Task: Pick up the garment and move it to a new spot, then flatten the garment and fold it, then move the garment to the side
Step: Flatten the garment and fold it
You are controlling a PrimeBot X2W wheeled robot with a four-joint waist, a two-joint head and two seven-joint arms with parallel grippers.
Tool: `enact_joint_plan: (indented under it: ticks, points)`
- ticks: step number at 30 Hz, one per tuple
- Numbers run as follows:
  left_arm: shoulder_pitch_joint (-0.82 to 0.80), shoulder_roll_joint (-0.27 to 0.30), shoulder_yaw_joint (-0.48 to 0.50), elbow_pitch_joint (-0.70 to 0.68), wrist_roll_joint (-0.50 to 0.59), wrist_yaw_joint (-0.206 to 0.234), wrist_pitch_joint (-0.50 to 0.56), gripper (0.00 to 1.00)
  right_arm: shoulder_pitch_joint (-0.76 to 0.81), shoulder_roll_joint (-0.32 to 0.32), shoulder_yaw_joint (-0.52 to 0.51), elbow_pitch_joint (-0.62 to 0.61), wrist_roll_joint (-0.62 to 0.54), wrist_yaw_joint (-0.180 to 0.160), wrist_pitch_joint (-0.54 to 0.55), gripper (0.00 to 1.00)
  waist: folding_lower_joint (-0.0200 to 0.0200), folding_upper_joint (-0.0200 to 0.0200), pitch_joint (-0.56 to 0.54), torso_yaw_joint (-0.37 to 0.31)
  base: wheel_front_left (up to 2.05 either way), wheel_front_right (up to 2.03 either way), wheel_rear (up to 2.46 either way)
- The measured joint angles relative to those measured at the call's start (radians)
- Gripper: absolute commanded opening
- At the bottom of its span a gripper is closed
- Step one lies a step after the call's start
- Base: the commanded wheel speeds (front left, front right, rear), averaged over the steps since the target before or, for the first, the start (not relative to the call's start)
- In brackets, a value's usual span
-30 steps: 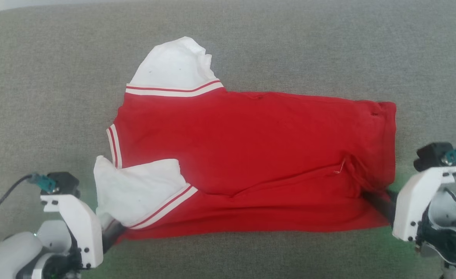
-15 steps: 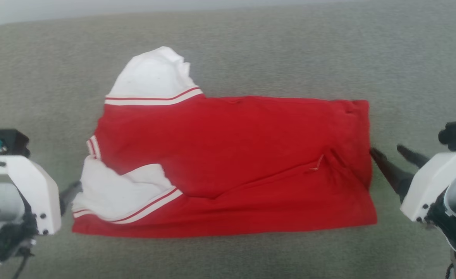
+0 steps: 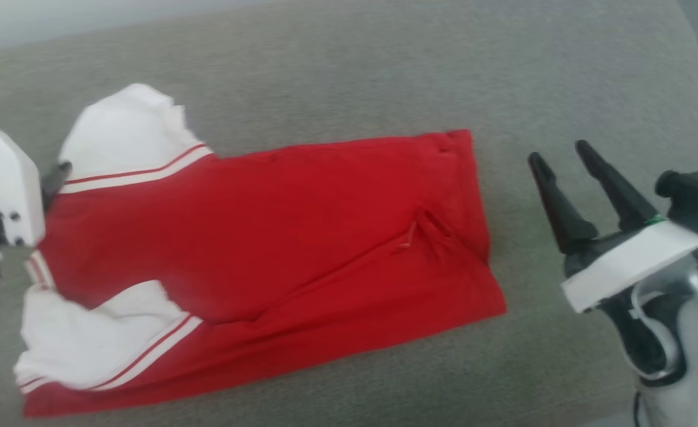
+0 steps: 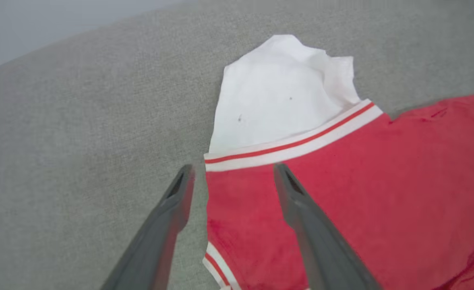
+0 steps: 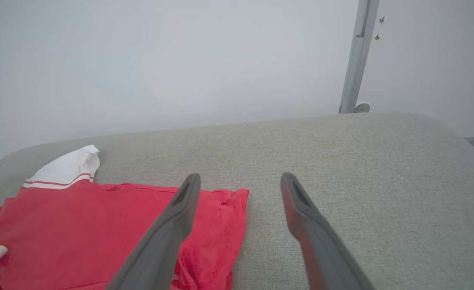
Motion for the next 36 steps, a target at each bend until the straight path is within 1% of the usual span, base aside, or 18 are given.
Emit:
enact_joint_plan:
  ticks: [5, 11, 16, 21, 23, 24, 25, 29, 32, 36]
  points:
    - [-0.098, -0.04, 0.016, 0.161, 0.011, -0.071, 0.021, 1.0, -0.022, 0.015, 0.06, 0.057, 0.002, 0.0, -0.089, 1.0, 0.0001, 0.0, 0.039, -0.067, 0.0, 0.0, 0.0]
    - [-0.184, -0.089, 0.009, 0.321, 0.021, -0.121, 0.074, 1.0, -0.041, 0.024, 0.1, 0.103, 0.02, 0.0, -0.129, 1.0, 0.0, 0.0, 0.094, -0.117, 0.0, 0.0, 0.0]
    - [-0.235, -0.129, -0.011, 0.433, 0.049, -0.144, 0.116, 1.0, -0.061, 0.019, 0.115, 0.116, 0.029, 0.0, -0.137, 1.0, 0.0, 0.0, 0.13, -0.132, 0.0, 0.0, 0.0]
    - [-0.279, -0.174, -0.026, 0.527, 0.056, -0.157, 0.151, 1.0, -0.078, 0.01, 0.122, 0.122, 0.031, 0.0, -0.126, 1.0, 0.0, 0.0, 0.152, -0.134, 0.0, 0.0, 0.0]
    - [-0.295, -0.192, -0.028, 0.56, 0.051, -0.17, 0.177, 1.0, -0.084, 0.01, 0.122, 0.123, 0.032, 0.0, -0.115, 1.0, 0.0, 0.0, 0.159, -0.132, 0.0, 0.0, 0.0]
    - [-0.3, -0.202, -0.027, 0.573, 0.042, -0.175, 0.189, 0.41, -0.09, 0.01, 0.124, 0.123, 0.033, 0.0, -0.104, 1.0, 0.0, 0.0, 0.162, -0.13, 0.0, 0.0, 0.0]
    - [-0.308, -0.21, -0.027, 0.585, 0.041, -0.176, 0.195, 0.0, -0.095, 0.009, 0.125, 0.123, 0.038, 0.0, -0.097, 1.0, 0.0, 0.0, 0.164, -0.127, 0.0, 0.0, 0.0]
    - [-0.325, -0.239, -0.031, 0.61, 0.046, -0.204, 0.183, 0.0, -0.119, 0.007, 0.127, 0.126, 0.047, 0.0, -0.063, 1.0, 0.0, 0.0, 0.168, -0.114, 0.0, 0.0, 0.0]
    - [-0.342, -0.278, -0.038, 0.636, 0.054, -0.227, 0.167, 0.0, -0.162, 0.003, 0.127, 0.138, 0.065, 0.0, -0.018, 1.0, 0.0, 0.0, 0.17, -0.093, 0.0, 0.0, 0.0]
    - [-0.365, -0.331, -0.042, 0.676, 0.059, -0.246, 0.148, 0.0, -0.228, -0.021, 0.132, 0.182, 0.064, 0.0, 0.053, 1.0, 0.0, 0.0, 0.171, -0.055, 0.0, 0.0, 0.0]
